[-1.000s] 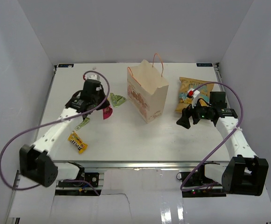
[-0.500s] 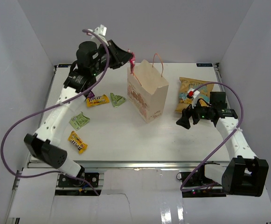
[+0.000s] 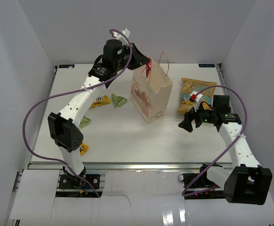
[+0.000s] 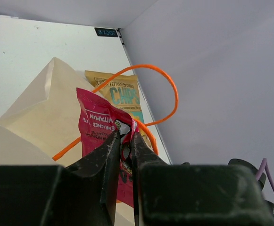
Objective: Place the snacks into the paper bag
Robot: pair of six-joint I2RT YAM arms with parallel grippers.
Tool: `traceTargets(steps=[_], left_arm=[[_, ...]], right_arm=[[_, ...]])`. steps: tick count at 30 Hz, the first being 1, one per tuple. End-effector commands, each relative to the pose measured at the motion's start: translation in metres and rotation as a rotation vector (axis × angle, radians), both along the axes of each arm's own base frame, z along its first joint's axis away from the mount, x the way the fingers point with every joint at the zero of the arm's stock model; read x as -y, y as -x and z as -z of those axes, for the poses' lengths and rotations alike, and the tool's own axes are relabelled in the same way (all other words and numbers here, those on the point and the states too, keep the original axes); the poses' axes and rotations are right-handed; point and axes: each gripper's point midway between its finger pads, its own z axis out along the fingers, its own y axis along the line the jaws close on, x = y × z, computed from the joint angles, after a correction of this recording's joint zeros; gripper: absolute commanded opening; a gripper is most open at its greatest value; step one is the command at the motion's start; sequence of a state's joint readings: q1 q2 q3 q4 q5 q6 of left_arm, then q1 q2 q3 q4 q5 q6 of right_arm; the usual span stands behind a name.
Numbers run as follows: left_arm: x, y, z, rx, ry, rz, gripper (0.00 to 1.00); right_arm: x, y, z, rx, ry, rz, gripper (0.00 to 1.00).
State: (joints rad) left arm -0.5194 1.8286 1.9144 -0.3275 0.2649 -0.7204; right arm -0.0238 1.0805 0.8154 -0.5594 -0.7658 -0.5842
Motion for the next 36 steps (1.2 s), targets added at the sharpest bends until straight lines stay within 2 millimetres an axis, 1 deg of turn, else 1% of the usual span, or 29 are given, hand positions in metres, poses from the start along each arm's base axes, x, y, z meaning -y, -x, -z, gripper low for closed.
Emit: traceTargets(steps=[1,3,5,6,7,8,9,10,11,12,13,14,15,16,18,21,24,25,26,27,28,29,30,31,32,33,34,35,36], left_arm=[[-0.002,0.022,-0.072,0.149,0.089,0.027,0.12],[-0.009,0.031,-0.091,0.188,0.107,0.017,0.12],[-0.017,0.037,-0.098,0.207,0.104,-0.004,0.12],[-0.022,0.035,-0.087,0.191,0.087,-0.034,0.12],[-0.032,0.047,-0.099,0.215,0.096,-0.046,0.12],[-0.037,0.05,-0.097,0.22,0.083,-0.06,0.12],[-0.043,0.05,-0.08,0.197,0.054,-0.091,0.12],[-0.054,0.06,-0.088,0.219,0.053,-0.11,0.12],[-0.06,0.062,-0.083,0.225,0.025,-0.129,0.12],[-0.07,0.06,-0.065,0.192,-0.019,-0.176,0.12],[-0.079,0.065,-0.067,0.201,-0.034,-0.202,0.12],[-0.085,0.067,-0.062,0.197,-0.058,-0.219,0.12],[-0.095,0.065,-0.049,0.179,-0.108,-0.263,0.12],[-0.101,0.07,-0.053,0.19,-0.113,-0.275,0.12],[-0.108,0.072,-0.047,0.185,-0.151,-0.294,0.12],[-0.114,0.078,-0.053,0.195,-0.156,-0.299,0.12],[-0.105,0.083,-0.076,0.248,-0.112,-0.252,0.12],[-0.097,0.089,-0.093,0.28,-0.078,-0.197,0.12],[-0.091,0.091,-0.104,0.303,-0.051,-0.166,0.12],[-0.082,0.087,-0.105,0.303,-0.044,-0.139,0.12],[-0.075,0.093,-0.124,0.329,0.006,-0.095,0.12],[-0.07,0.093,-0.129,0.334,0.025,-0.072,0.11],[-0.059,0.089,-0.127,0.327,0.032,-0.045,0.12],[-0.054,0.09,-0.131,0.326,0.048,-0.029,0.12],[-0.05,0.094,-0.145,0.351,0.069,-0.01,0.12],[-0.04,0.091,-0.142,0.346,0.069,0.007,0.12],[-0.036,0.094,-0.149,0.356,0.083,0.017,0.11],[-0.033,0.091,-0.147,0.353,0.085,0.02,0.12],[-0.029,0.085,-0.14,0.339,0.082,0.02,0.12]], right_arm=[[-0.002,-0.001,-0.008,0.041,-0.008,-0.017,0.9],[-0.002,-0.001,-0.009,0.042,-0.009,-0.019,0.9],[-0.002,-0.001,-0.009,0.039,-0.007,-0.018,0.9],[-0.002,-0.001,-0.008,0.036,-0.008,-0.019,0.9],[-0.002,-0.001,-0.008,0.036,-0.007,-0.018,0.9],[-0.002,-0.002,-0.008,0.034,-0.008,-0.02,0.9],[-0.002,-0.002,-0.007,0.031,-0.007,-0.019,0.9],[-0.002,-0.002,-0.007,0.029,-0.007,-0.019,0.9],[-0.002,-0.002,-0.007,0.029,-0.007,-0.019,0.9],[-0.002,-0.002,-0.007,0.029,-0.007,-0.019,0.9],[-0.002,-0.003,-0.007,0.03,-0.009,-0.019,0.9],[-0.002,-0.003,-0.007,0.03,-0.01,-0.02,0.9],[-0.002,-0.004,-0.008,0.03,-0.012,-0.02,0.9],[-0.003,-0.004,-0.007,0.027,-0.015,-0.019,0.9],[-0.003,-0.006,-0.008,0.027,-0.019,-0.016,0.9],[-0.004,-0.007,-0.01,0.024,-0.026,-0.018,0.9],[-0.004,-0.007,-0.01,0.025,-0.031,-0.019,0.9],[-0.005,-0.007,-0.01,0.022,-0.034,-0.021,0.9],[-0.005,-0.007,-0.011,0.021,-0.036,-0.021,0.9],[-0.006,-0.007,-0.011,0.021,-0.038,-0.023,0.9],[-0.006,-0.007,-0.011,0.02,-0.039,-0.024,0.9],[-0.006,-0.007,-0.011,0.02,-0.039,-0.024,0.9],[-0.006,-0.007,-0.012,0.024,-0.04,-0.026,0.9],[-0.006,-0.007,-0.011,0.019,-0.038,-0.025,0.9],[-0.006,-0.007,-0.012,0.023,-0.037,-0.027,0.9],[-0.005,-0.007,-0.011,0.022,-0.035,-0.027,0.9],[-0.005,-0.006,-0.01,0.023,-0.031,-0.026,0.9],[-0.005,-0.006,-0.011,0.023,-0.032,-0.027,0.9],[-0.005,-0.005,-0.01,0.024,-0.031,-0.027,0.9]])
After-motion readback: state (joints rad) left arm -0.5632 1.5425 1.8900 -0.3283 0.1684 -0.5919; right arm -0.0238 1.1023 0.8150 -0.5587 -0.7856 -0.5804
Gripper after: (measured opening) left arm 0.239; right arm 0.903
